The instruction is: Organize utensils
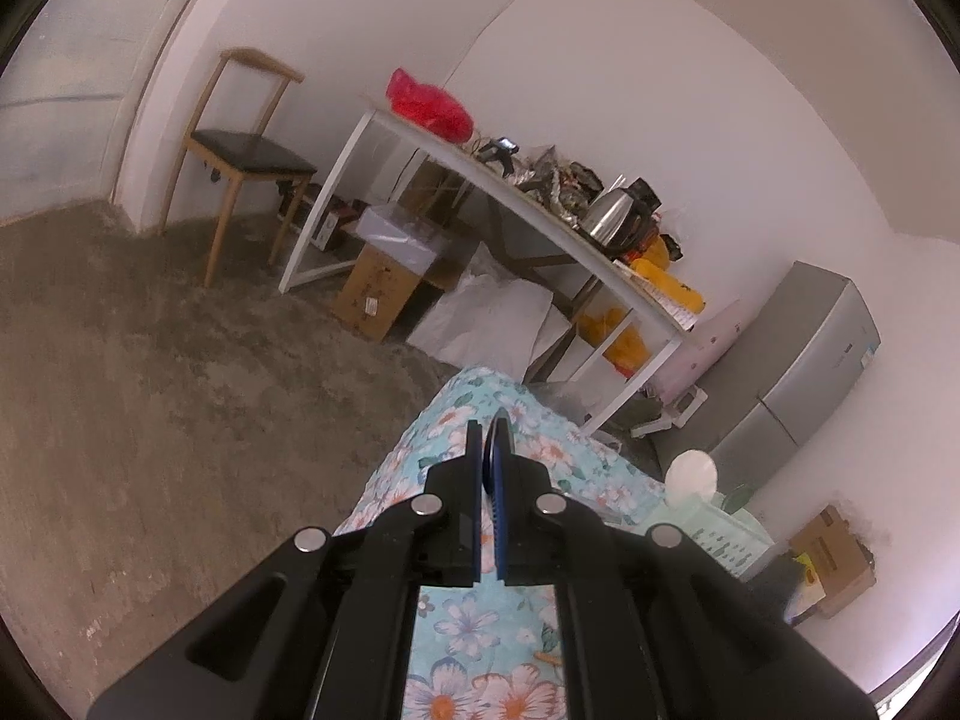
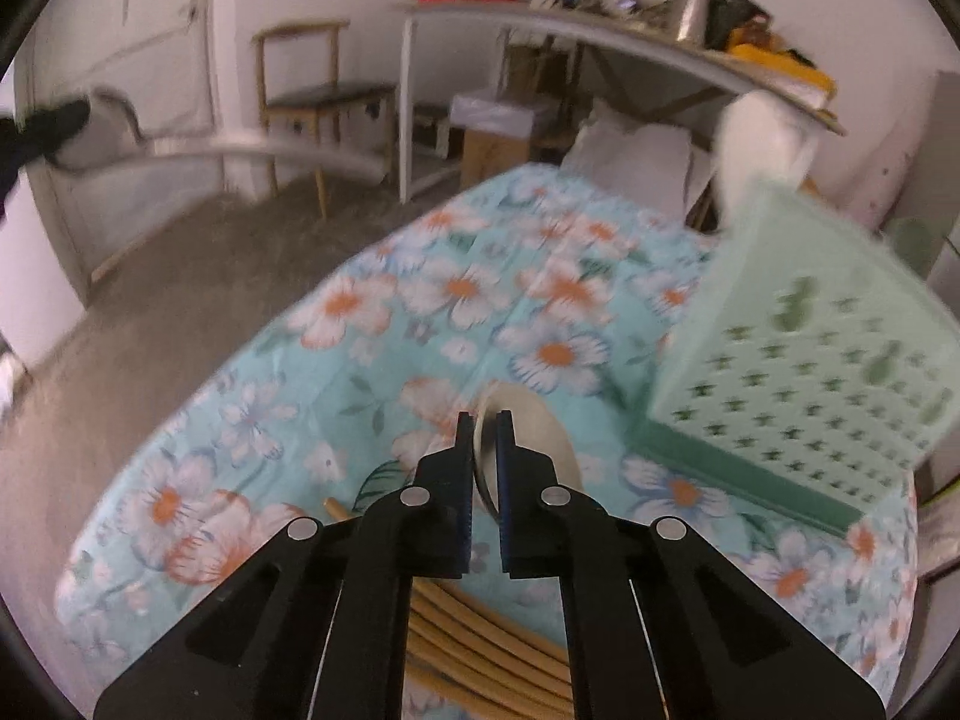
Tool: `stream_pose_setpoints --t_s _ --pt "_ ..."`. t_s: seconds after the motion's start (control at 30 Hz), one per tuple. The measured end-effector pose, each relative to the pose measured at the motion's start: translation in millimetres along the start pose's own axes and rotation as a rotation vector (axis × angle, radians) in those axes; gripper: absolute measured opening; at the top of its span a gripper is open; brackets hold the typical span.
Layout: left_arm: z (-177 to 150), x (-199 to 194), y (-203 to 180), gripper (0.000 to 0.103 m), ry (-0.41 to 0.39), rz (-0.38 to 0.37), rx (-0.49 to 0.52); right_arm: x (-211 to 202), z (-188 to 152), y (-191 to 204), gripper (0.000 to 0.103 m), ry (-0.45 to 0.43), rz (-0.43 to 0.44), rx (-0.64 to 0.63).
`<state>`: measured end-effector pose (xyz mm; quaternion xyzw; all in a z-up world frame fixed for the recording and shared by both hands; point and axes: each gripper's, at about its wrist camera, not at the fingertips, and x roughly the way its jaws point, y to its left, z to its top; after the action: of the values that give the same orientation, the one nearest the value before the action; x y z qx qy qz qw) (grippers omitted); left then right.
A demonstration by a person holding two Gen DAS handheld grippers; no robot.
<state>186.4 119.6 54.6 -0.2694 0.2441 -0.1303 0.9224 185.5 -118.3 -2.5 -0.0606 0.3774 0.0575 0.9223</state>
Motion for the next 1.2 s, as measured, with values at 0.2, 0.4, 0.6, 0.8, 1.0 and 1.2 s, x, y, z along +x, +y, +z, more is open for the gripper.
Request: stream_pose_setpoints --t_s 0.2,0.4,0.6,0.8,1.0,1.2 --pt "7.2 -15.9 -24.9 0.002 -0.043 -0.013 0.043 -61.5 1.4 -40.2 0.004 -0.148 0.021 0.155" --pt "14.7 -34.3 -64.3 0.002 -0.104 -0.059 0.113 -115.2 -0.4 -85.5 0.004 -0.281 0.047 0.287" --pt "19.3 -40.5 -115.1 0.002 -0.139 -0.103 0.227 -157.9 -13.0 -128.3 0.004 -0.397 0.067 0.382" --pt "12.5 -29.0 -183.7 0.002 -0.183 -0.11 0.428 -183.2 -30.3 -160.6 0.004 -0.47 0.059 0.439" --pt "1.4 -5.1 -232.7 0.002 -0.177 -0.096 0.593 -186.5 -40.7 -174.6 0.004 -0.487 0.057 0.47" --pt "-17.0 22.3 -265.0 0.002 -0.127 -0.041 0.782 -185.2 -45.3 -180.0 0.004 -0.489 0.063 0.478"
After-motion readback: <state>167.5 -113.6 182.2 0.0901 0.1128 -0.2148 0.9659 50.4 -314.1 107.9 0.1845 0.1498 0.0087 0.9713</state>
